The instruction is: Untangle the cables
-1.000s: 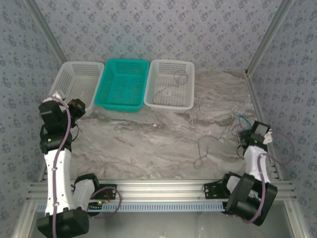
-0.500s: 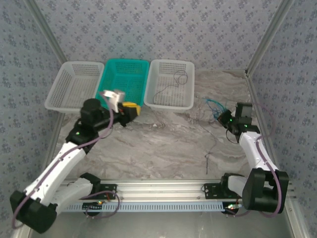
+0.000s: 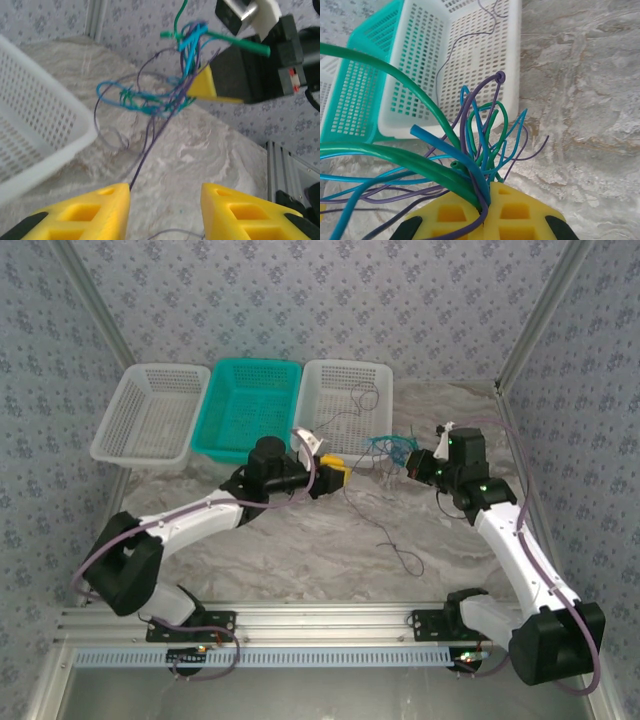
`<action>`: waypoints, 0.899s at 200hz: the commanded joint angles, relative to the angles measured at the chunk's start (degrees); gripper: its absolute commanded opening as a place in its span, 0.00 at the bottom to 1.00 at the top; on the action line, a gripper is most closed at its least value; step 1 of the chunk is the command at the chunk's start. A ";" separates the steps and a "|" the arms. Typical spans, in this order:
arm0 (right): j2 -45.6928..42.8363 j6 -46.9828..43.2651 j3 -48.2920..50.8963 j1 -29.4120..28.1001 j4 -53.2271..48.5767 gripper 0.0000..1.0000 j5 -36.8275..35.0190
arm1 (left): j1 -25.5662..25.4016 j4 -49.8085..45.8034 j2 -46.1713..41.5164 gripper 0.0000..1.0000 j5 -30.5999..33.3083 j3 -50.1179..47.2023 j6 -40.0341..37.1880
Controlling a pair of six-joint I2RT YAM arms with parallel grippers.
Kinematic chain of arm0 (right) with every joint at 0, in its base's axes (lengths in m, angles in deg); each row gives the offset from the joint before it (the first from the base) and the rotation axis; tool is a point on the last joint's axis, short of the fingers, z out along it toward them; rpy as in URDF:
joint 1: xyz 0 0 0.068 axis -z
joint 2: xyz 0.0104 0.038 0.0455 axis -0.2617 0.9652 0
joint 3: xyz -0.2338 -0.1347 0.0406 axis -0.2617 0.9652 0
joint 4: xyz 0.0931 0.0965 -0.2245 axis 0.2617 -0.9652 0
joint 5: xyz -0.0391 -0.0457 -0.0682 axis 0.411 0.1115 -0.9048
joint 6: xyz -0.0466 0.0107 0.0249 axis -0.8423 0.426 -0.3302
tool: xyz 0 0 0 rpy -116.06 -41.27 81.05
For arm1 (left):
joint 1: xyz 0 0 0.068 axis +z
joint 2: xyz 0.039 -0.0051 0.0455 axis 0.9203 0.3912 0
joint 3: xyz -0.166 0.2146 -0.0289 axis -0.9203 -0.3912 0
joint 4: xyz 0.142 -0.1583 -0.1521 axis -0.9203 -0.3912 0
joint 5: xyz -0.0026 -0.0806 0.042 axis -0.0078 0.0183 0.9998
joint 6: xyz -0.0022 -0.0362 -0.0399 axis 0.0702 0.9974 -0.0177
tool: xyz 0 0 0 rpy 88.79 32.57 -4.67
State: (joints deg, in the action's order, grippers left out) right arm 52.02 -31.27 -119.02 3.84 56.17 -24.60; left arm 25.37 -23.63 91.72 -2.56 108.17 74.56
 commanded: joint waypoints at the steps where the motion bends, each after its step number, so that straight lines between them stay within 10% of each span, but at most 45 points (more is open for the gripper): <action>1: -0.12 -1.00 -3.41 -2.11 -1.27 0.00 -0.01 | -0.14 12.08 2.80 0.43 -4.91 4.62 2.54; 52: 1.19 -0.50 -5.24 -4.75 -1.84 0.00 -1.73 | -0.14 18.19 9.11 0.39 -8.83 7.98 8.29; 73: 1.10 -0.61 -4.93 -5.00 -1.64 0.00 -2.29 | -0.13 18.25 8.64 0.00 -7.13 7.34 8.50; 136: 0.24 2.26 1.12 -0.49 -5.59 0.00 -16.73 | 0.69 13.43 -1.00 0.00 -0.46 3.48 8.08; 180: -0.79 6.69 11.32 12.58 -2.47 0.00 -11.94 | 4.78 12.63 -11.08 0.00 3.75 -1.50 10.97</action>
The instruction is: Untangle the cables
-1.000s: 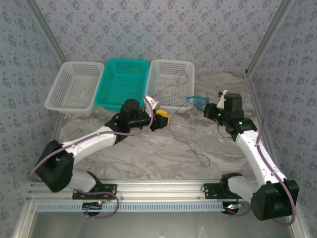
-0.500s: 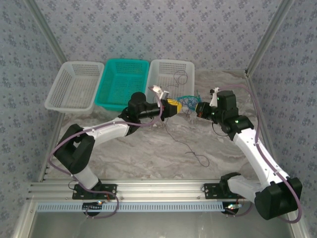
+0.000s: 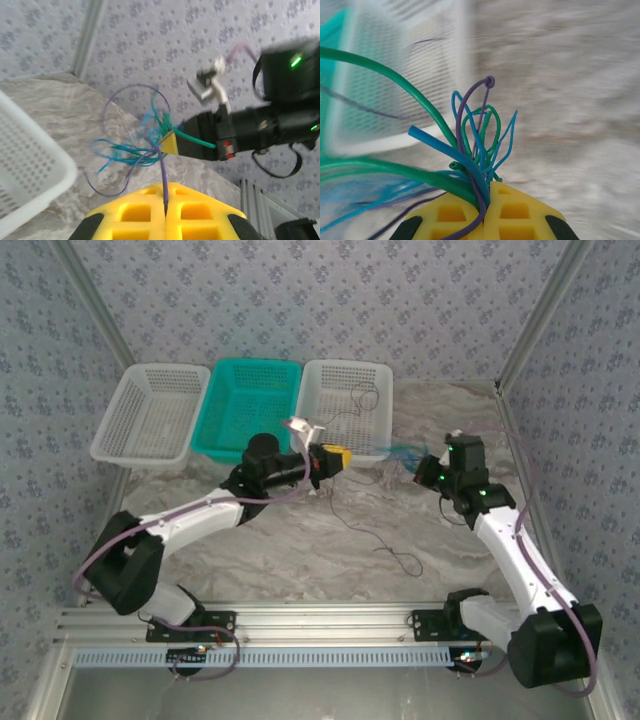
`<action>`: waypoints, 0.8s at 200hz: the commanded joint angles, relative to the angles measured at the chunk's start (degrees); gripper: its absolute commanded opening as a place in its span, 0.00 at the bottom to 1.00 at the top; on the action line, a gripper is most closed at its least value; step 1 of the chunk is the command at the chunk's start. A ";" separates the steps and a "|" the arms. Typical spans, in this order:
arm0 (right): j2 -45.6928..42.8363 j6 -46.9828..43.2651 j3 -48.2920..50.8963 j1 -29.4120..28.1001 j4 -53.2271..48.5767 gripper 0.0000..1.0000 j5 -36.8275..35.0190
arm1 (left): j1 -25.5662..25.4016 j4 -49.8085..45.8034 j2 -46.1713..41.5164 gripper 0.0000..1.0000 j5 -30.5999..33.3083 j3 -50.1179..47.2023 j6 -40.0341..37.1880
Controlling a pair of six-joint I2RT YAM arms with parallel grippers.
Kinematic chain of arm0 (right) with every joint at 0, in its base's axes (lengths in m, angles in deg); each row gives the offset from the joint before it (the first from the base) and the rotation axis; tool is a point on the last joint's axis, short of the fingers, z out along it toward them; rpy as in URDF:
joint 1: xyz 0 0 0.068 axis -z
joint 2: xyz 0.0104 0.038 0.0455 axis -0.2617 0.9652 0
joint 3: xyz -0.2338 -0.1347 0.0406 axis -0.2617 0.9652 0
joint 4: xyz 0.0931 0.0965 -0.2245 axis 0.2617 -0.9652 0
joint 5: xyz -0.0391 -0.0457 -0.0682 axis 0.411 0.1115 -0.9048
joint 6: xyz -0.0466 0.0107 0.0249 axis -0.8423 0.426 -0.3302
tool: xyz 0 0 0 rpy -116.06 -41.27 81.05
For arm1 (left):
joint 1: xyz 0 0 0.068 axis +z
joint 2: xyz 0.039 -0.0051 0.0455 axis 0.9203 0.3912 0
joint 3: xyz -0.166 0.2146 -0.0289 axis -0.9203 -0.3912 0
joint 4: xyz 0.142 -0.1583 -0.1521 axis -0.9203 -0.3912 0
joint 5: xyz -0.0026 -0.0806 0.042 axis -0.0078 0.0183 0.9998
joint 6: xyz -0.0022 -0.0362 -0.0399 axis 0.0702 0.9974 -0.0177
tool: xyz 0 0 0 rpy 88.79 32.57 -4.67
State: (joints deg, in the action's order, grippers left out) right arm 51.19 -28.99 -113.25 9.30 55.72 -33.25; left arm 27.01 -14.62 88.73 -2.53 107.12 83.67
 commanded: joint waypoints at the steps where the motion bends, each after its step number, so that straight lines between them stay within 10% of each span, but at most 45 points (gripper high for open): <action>1: 0.02 4.44 5.82 7.46 -1.86 0.00 -3.01 | 3.18 3.56 -8.26 0.00 3.82 -0.47 1.87; 78: -0.29 7.82 9.90 16.10 -3.65 0.00 -1.94 | 4.59 -4.37 -15.53 0.00 2.61 6.92 -1.08; 160: -0.70 11.59 11.71 17.45 -1.91 0.00 2.42 | 5.41 -20.87 -1.56 0.00 5.78 42.42 -15.18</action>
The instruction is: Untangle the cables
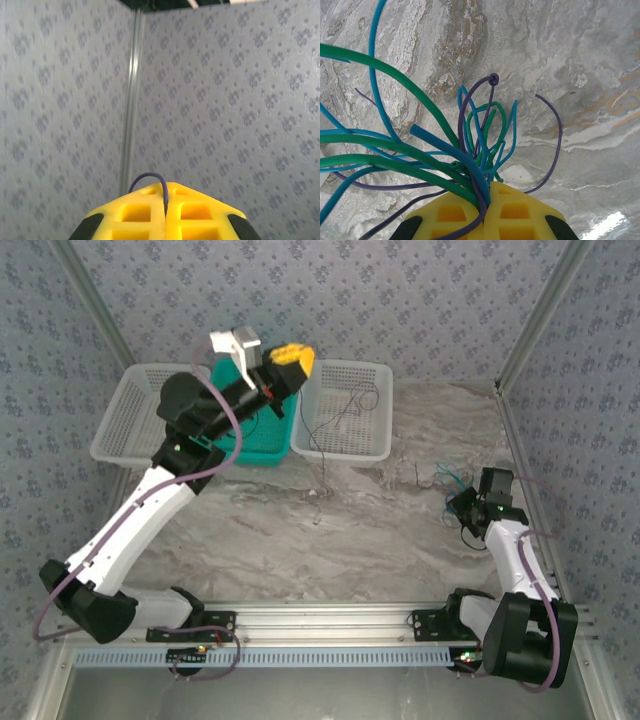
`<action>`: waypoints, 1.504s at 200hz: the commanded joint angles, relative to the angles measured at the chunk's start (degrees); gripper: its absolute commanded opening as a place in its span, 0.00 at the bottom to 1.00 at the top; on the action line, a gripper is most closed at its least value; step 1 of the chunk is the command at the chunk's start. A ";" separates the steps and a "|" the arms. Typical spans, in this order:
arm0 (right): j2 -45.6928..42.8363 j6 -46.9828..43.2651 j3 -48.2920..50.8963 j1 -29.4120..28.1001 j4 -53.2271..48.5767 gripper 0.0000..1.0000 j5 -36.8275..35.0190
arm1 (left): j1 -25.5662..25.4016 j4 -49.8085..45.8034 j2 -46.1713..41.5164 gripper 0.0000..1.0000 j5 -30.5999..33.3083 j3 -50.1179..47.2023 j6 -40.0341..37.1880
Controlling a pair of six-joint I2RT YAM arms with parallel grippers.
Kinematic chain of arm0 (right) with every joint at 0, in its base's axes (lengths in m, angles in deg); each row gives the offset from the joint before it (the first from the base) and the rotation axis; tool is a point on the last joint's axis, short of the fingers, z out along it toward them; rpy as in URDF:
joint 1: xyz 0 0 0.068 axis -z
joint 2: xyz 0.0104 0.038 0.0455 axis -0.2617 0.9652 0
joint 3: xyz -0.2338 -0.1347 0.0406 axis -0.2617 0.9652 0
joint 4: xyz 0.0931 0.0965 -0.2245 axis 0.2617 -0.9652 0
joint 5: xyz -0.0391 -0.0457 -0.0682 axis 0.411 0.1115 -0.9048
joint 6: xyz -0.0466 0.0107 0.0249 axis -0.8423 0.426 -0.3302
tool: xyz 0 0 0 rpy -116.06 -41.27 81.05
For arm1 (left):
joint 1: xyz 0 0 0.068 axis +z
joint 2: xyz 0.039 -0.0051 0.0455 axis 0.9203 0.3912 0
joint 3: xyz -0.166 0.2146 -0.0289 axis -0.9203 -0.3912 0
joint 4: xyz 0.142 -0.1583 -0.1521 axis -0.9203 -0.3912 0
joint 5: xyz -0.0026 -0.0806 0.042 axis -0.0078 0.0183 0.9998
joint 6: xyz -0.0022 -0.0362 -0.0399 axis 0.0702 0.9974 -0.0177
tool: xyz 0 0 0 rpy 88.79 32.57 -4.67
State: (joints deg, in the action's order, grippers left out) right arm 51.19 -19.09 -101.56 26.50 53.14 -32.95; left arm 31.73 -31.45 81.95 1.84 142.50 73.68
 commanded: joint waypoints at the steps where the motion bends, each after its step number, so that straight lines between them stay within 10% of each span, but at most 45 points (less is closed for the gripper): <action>1: -0.75 1.69 -0.02 0.22 0.63 0.00 2.17 | 0.74 -4.16 5.56 0.00 1.45 7.42 -5.14; 94: -4.98 0.94 0.30 0.20 -1.43 0.00 3.75 | 6.13 -6.13 35.22 0.00 1.70 47.42 -3.95; 155: -6.42 0.20 0.82 0.45 -1.87 0.00 3.71 | 7.50 -20.58 62.10 0.00 1.48 91.56 -1.31; 237: -6.32 0.45 1.43 0.53 -1.45 0.00 3.97 | 4.78 -53.88 69.99 0.00 12.45 91.11 -7.51; 301: -5.41 1.05 1.13 0.48 -0.64 0.00 4.63 | 5.27 -65.56 69.29 0.66 16.18 77.50 -3.28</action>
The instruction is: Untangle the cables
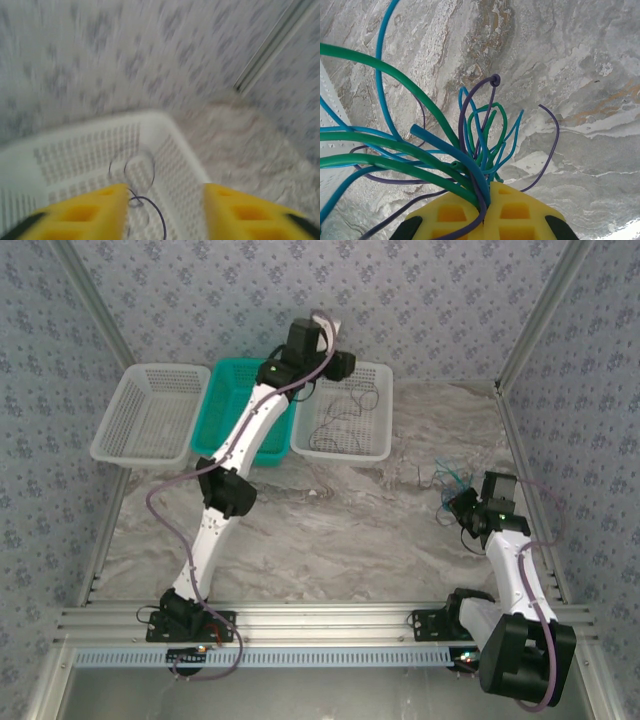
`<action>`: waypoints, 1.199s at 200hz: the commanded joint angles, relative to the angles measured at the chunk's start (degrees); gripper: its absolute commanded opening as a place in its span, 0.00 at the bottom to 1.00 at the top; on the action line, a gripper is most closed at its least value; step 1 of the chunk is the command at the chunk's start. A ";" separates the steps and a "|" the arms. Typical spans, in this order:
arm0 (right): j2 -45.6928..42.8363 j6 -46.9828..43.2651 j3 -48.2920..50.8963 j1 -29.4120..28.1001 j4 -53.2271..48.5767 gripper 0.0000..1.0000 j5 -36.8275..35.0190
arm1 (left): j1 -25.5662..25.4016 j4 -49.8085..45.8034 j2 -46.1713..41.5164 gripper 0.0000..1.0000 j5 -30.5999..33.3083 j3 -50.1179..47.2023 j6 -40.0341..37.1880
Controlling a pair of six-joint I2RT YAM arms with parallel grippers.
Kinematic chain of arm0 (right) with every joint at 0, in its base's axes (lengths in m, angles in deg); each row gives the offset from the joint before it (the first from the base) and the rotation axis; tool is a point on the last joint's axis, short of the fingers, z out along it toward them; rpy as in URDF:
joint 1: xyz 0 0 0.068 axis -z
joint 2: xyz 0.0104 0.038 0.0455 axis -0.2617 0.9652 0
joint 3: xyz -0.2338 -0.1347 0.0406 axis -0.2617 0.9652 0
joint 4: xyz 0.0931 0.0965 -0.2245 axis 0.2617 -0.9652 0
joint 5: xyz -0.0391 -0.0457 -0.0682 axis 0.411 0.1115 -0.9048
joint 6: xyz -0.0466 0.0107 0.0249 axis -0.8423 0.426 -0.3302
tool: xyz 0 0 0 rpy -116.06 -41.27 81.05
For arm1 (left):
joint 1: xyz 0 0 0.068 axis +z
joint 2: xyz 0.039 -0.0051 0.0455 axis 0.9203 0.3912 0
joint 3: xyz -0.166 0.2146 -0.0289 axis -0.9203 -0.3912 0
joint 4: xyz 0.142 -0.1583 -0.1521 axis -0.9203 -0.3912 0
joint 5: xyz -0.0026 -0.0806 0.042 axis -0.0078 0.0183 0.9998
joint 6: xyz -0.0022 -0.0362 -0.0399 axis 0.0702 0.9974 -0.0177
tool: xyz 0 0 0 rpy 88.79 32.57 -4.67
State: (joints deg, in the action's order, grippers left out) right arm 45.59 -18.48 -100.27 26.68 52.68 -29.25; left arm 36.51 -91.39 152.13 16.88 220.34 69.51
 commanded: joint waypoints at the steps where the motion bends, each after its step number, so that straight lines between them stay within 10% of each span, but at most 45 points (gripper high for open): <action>1: 0.17 0.41 -0.14 0.33 -0.18 0.00 0.92 | 0.44 -5.66 -0.94 0.67 1.00 -0.29 0.87; 58: -1.23 -4.38 -2.77 -1.91 0.90 0.00 6.84 | -0.73 -3.17 -11.51 0.82 -11.46 -0.33 -1.04; 135: 2.40 -13.69 -15.58 -10.24 -6.11 0.00 8.38 | -6.76 -17.43 -30.97 0.96 -25.53 -2.62 -25.10; 185: 0.85 -11.40 -19.62 -12.80 -5.88 0.00 10.68 | -14.36 11.04 -64.44 0.99 -29.36 -62.02 -39.16; 240: -0.29 -11.67 -24.31 -16.36 -3.58 0.00 17.54 | -16.27 44.28 -74.44 0.99 -21.11 -91.27 -23.68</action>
State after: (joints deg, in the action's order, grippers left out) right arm 46.62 -29.74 -121.54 12.41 47.63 -16.86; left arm 20.56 -68.63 79.02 -7.91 135.07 38.17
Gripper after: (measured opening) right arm 0.050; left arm 0.994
